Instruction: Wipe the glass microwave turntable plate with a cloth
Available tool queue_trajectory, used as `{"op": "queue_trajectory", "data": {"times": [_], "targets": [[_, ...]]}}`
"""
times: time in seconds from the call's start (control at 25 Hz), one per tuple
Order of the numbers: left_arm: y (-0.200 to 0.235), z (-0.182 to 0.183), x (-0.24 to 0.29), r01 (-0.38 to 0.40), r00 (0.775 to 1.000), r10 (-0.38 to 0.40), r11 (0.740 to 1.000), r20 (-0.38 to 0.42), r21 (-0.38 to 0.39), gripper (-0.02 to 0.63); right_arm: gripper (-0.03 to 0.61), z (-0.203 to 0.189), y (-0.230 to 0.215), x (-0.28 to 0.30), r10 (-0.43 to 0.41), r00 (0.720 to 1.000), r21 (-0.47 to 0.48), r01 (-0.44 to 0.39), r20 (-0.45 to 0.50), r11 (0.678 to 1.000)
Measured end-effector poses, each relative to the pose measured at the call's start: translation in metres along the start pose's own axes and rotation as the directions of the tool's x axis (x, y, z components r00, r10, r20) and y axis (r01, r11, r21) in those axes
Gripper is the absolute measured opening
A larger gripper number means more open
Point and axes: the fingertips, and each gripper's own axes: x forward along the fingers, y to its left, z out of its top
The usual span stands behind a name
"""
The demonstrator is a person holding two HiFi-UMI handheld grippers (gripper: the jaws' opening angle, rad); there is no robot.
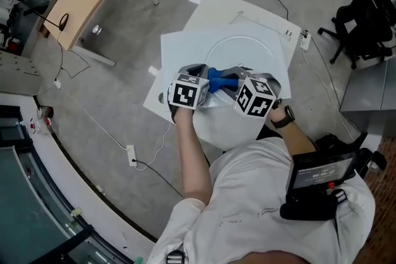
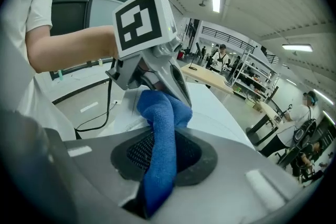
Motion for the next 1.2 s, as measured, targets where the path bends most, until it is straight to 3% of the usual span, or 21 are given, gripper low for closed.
{"op": "queue_trajectory", "data": {"times": [0.16, 0.48, 0.72, 0.88, 1.08, 1.2], "targets": [[0.004, -0.006, 0.005, -0.005, 1.0, 0.005, 0.999, -0.013, -0.037, 0.002, 0.069, 0.0, -0.019, 0.008, 0.011, 1.0, -0.016, -0.011, -0.002, 1.0], [0.009, -0.007, 0.004, -0.024, 1.0, 0.024, 0.999, -0.013, -0.04, 0.002, 0.071, 0.002, -0.066, 0.028, 0.01, 1.0, -0.011, -0.01, 0.008, 1.0], [0.005, -0.004, 0.002, -0.05, 0.999, 0.05, 0.996, 0.003, -0.068, 0.002, 0.071, -0.015, -0.124, 0.032, -0.117, 0.992, 0.028, 0.118, -0.051, 0.993], [0.008, -0.004, 0.004, -0.083, 0.996, 0.084, 0.995, 0.015, -0.053, 0.002, 0.071, -0.051, -0.155, 0.007, -0.215, 0.967, 0.067, 0.226, -0.141, 0.972], [0.007, -0.007, 0.004, -0.075, 0.997, 0.076, 0.996, 0.007, -0.055, 0.002, 0.074, -0.1, -0.162, -0.042, -0.284, 0.928, 0.115, 0.318, -0.24, 0.941], [0.008, -0.007, 0.004, -0.079, 0.997, 0.079, 0.996, 0.004, -0.047, 0.002, 0.074, -0.121, -0.145, -0.068, -0.287, 0.921, 0.15, 0.333, -0.264, 0.931]]}}
